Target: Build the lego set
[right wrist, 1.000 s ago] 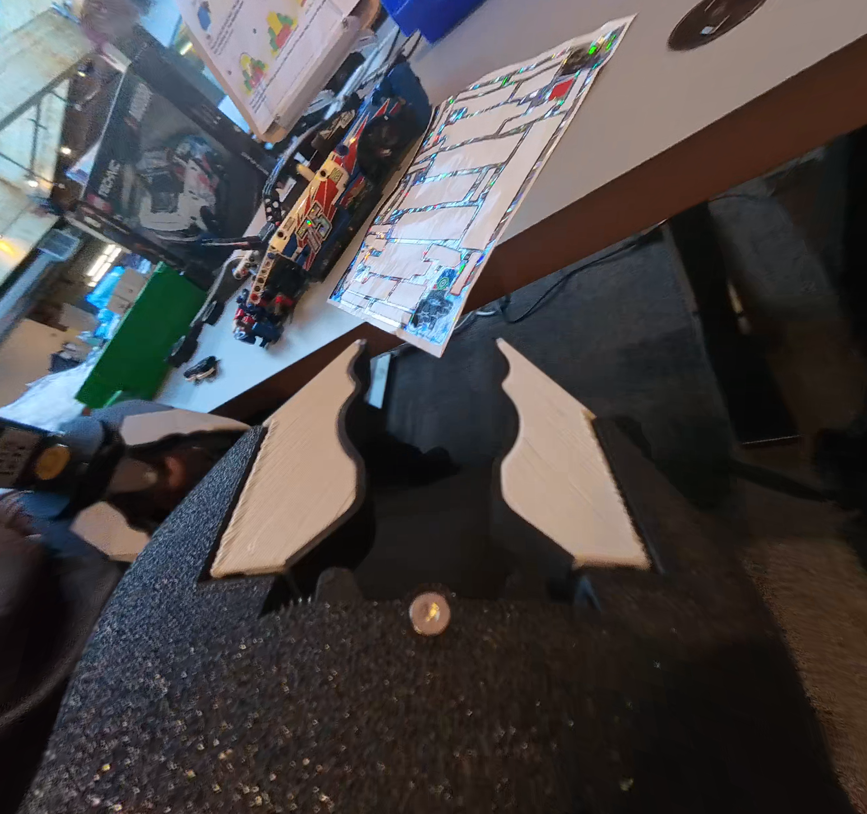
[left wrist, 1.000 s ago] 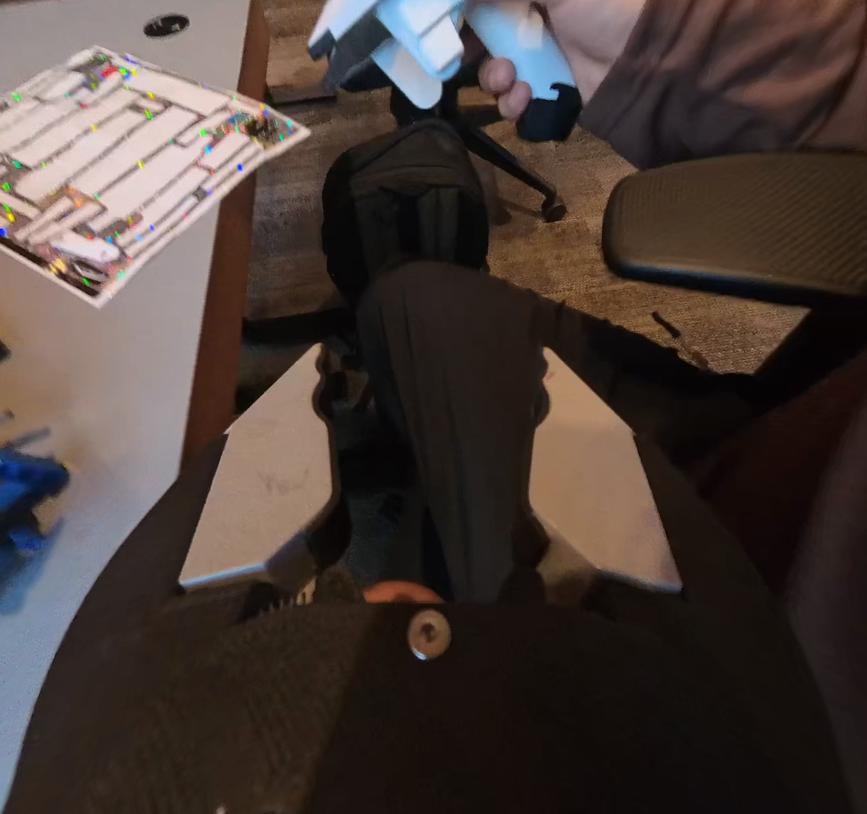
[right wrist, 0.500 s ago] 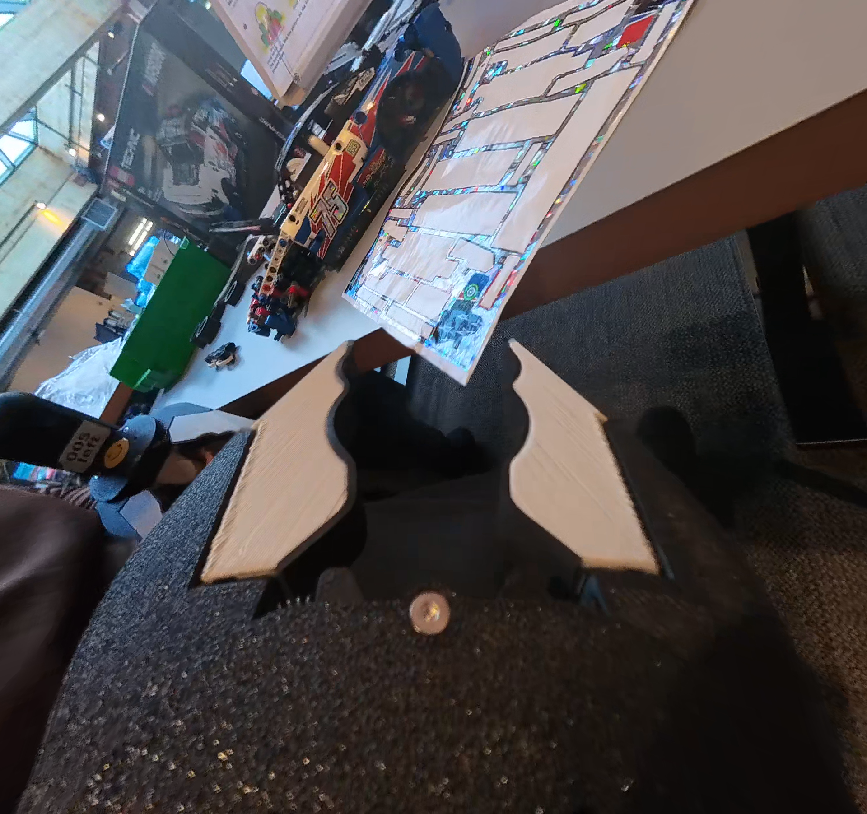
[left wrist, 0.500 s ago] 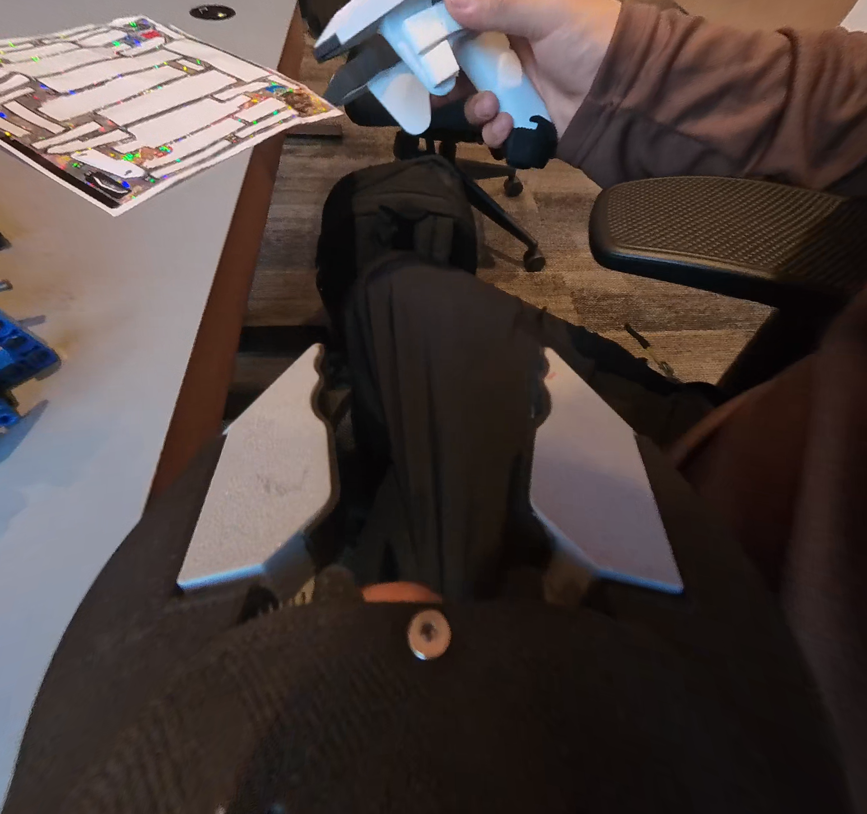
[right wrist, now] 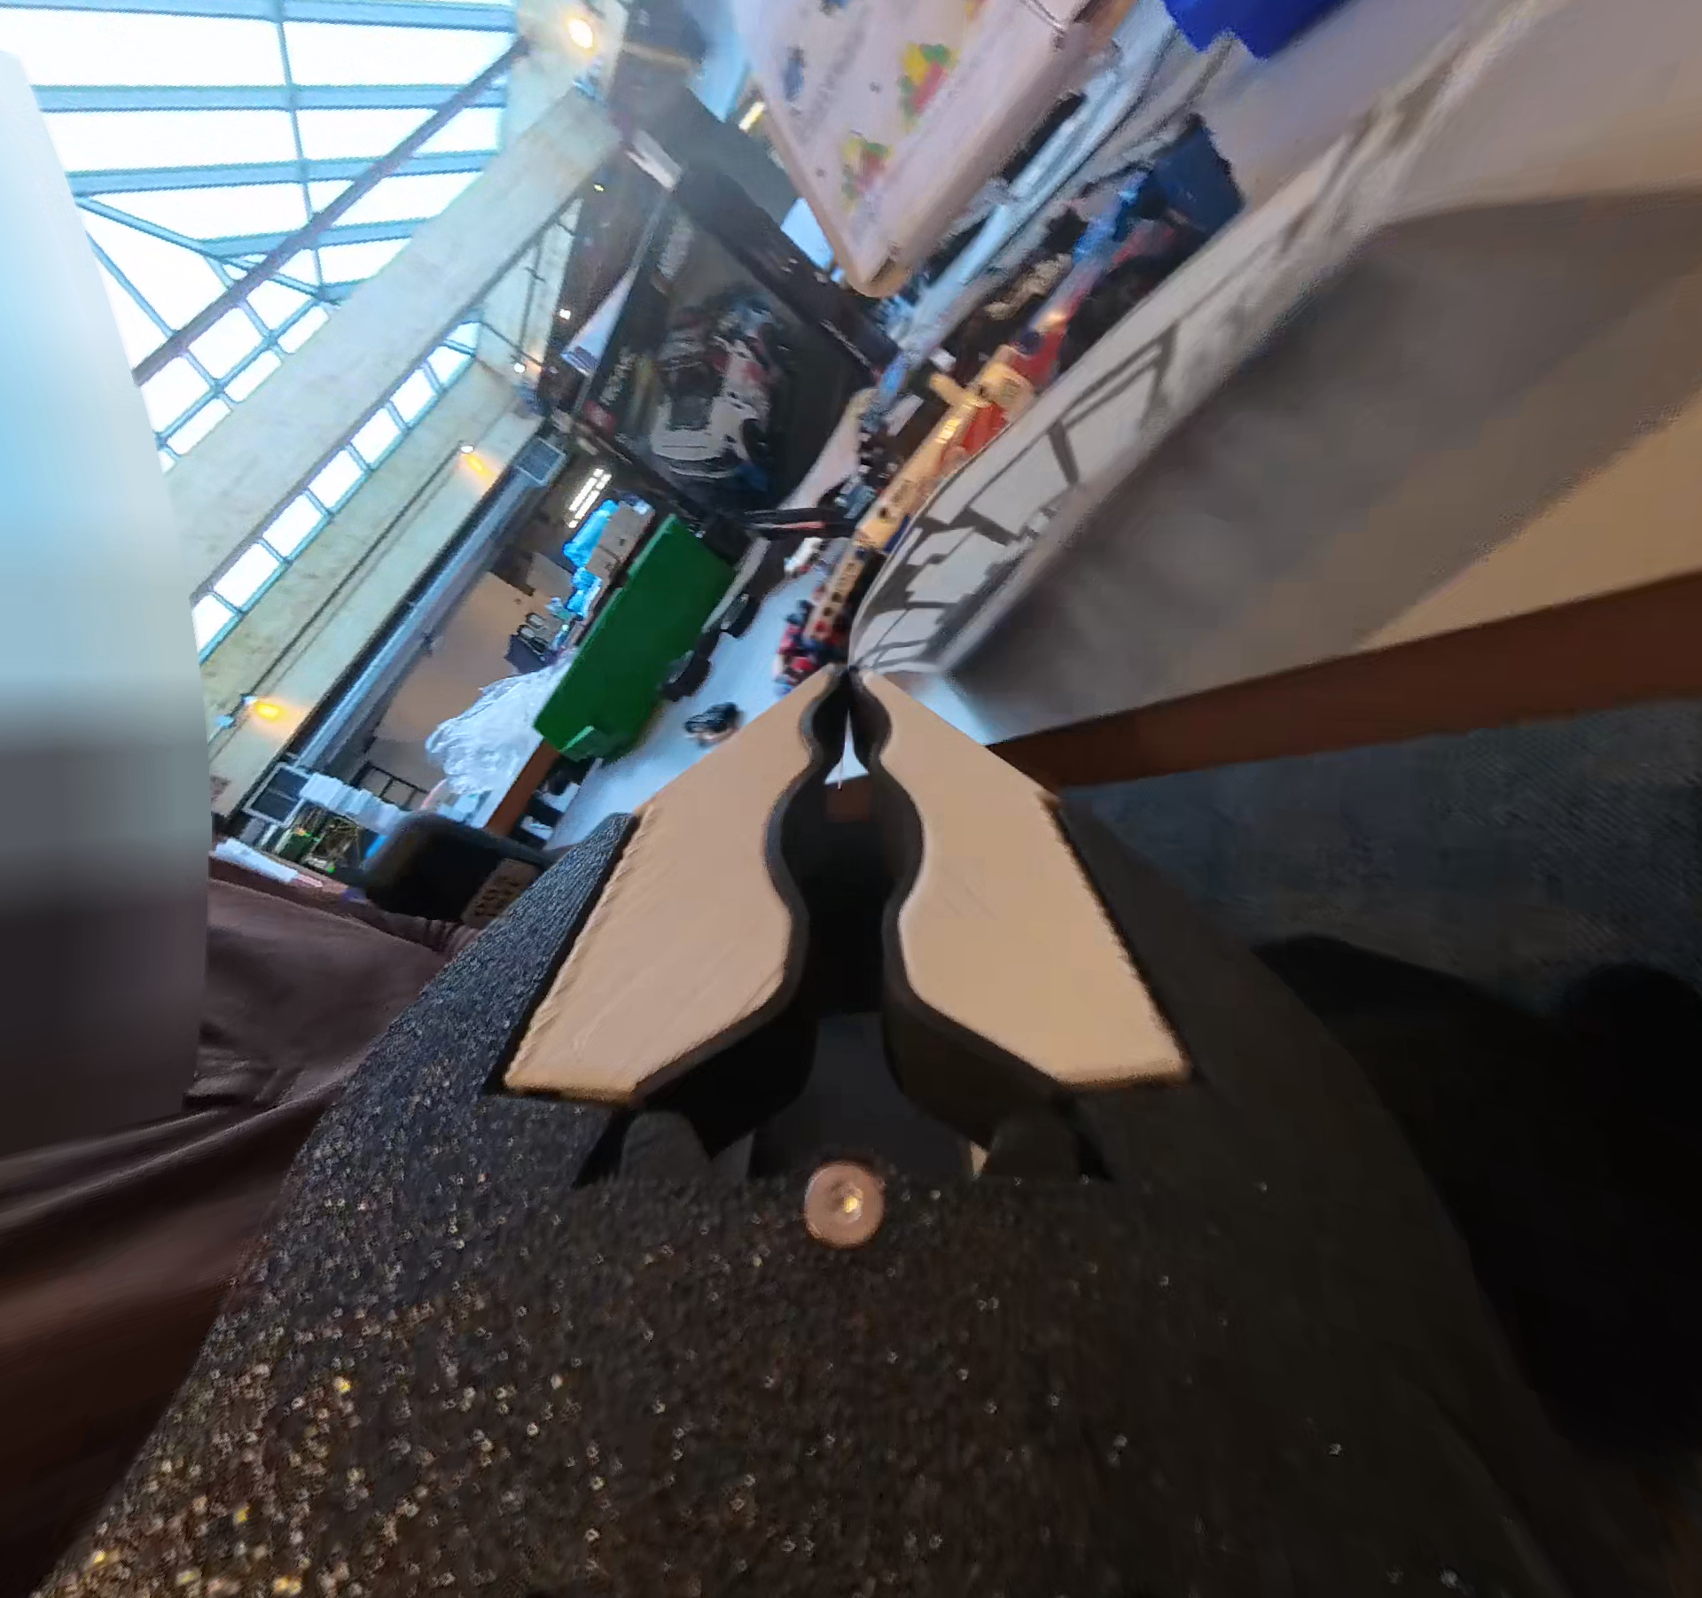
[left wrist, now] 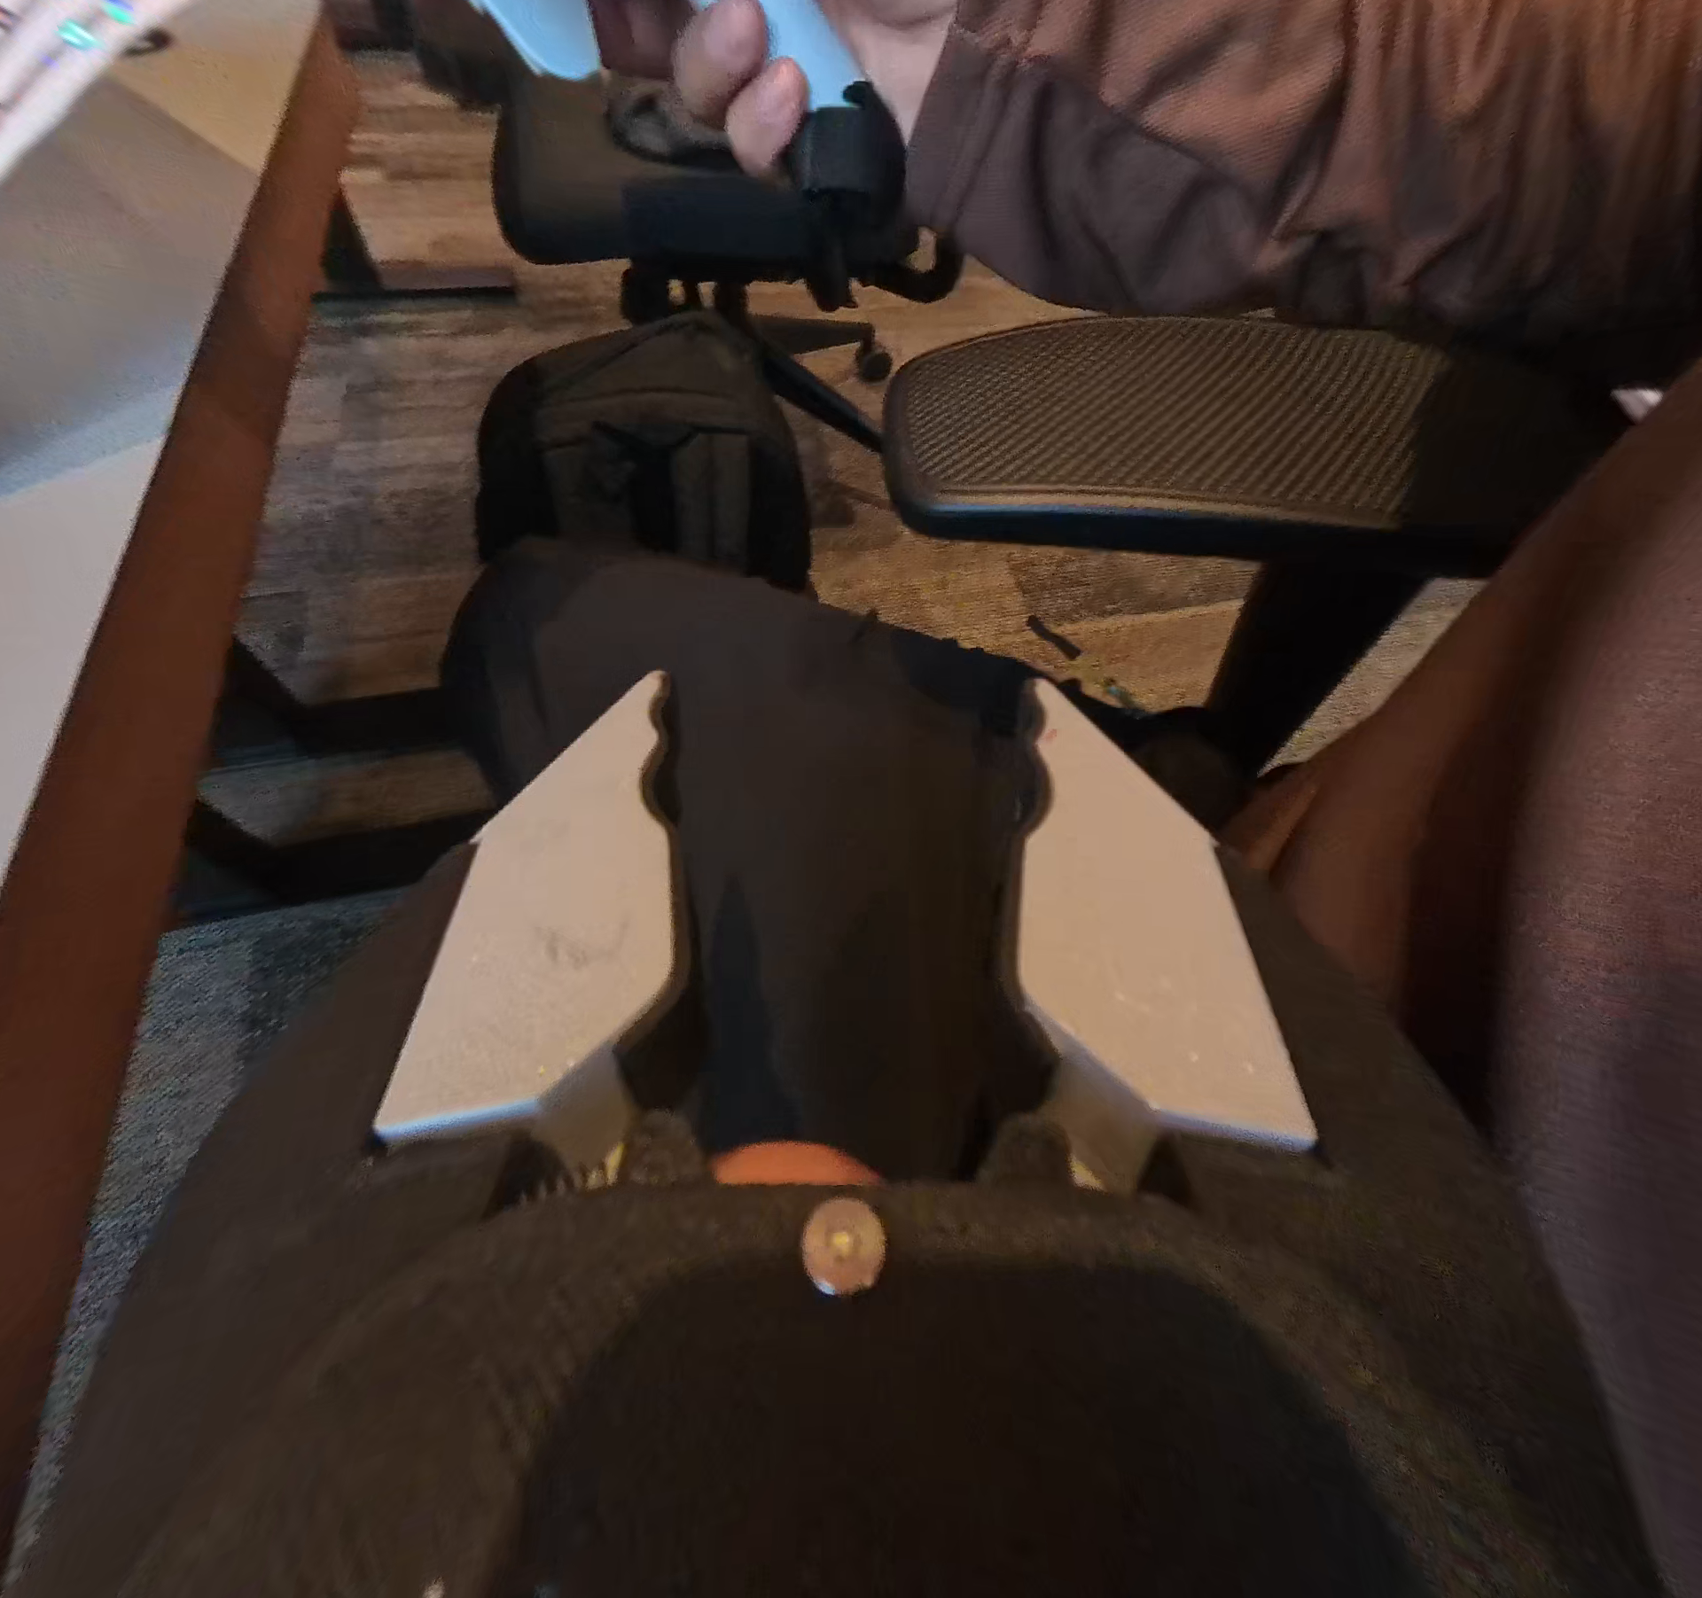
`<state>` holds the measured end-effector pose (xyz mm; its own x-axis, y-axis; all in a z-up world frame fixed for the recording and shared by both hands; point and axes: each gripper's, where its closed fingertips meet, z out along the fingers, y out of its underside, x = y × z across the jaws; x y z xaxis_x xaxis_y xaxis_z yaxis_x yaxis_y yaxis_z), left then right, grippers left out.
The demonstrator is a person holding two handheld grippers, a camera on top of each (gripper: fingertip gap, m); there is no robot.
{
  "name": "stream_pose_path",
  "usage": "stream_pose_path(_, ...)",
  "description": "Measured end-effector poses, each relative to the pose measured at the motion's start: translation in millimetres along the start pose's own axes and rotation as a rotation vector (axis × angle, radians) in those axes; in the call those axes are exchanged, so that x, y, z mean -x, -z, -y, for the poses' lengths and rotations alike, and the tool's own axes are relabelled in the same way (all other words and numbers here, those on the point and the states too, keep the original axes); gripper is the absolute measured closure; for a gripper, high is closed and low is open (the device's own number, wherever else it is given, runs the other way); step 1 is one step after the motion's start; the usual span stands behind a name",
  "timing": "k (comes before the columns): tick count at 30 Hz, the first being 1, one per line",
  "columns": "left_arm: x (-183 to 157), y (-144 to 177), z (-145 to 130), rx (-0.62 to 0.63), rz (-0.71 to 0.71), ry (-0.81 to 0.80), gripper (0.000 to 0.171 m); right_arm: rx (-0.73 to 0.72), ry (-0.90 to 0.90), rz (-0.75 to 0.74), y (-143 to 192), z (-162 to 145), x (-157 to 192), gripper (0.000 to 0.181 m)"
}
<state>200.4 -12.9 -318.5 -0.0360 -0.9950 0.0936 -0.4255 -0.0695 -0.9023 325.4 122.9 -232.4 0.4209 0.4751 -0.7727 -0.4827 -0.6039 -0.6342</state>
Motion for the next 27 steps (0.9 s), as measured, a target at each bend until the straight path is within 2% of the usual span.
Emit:
stream_pose_path(6, -19, -1, 15, -0.029, -0.056, 0.004, 0.093, -0.018, 0.101, 0.179, 6, -5, 78, 0.181)
stream_pose_path(10, -35, 13, 27, -0.111, -0.145, 0.093, 0.084, 0.021, 0.187, 0.305, 10, -22, 132, 0.181)
stream_pose_path(11, -45, 20, 33, -0.152, -0.219, 0.121, 0.081, 0.034, 0.213, 0.337, 11, -28, 144, 0.181)
stream_pose_path(13, -73, 41, 45, -0.248, -0.431, 0.16, 0.089, 0.07, 0.267, 0.414, 15, -41, 170, 0.181)
stream_pose_path(14, -80, 49, 49, -0.276, -0.502, 0.195, 0.088, 0.085, 0.295, 0.454, 17, -48, 182, 0.181)
stream_pose_path(16, -86, 62, 56, -0.322, -0.619, 0.299, 0.071, 0.124, 0.339, 0.529, 21, -62, 202, 0.181)
stream_pose_path(19, -88, 105, 84, -0.514, -0.879, 0.473, 0.07, 0.209, 0.367, 0.607, 24, -80, 220, 0.181)
stream_pose_path(21, -76, 124, 94, -0.595, -0.936, 0.565, 0.076, 0.24, 0.408, 0.622, 24, -88, 226, 0.181)
stream_pose_path(23, -66, 135, 97, -0.61, -0.958, 0.628, 0.085, 0.28, 0.437, 0.626, 25, -96, 229, 0.181)
stream_pose_path(25, -60, 142, 98, -0.621, -0.944, 0.655, 0.11, 0.315, 0.466, 0.632, 25, -104, 234, 0.181)
stream_pose_path(27, -59, 151, 99, -0.635, -0.954, 0.673, 0.109, 0.354, 0.514, 0.618, 25, -114, 235, 0.181)
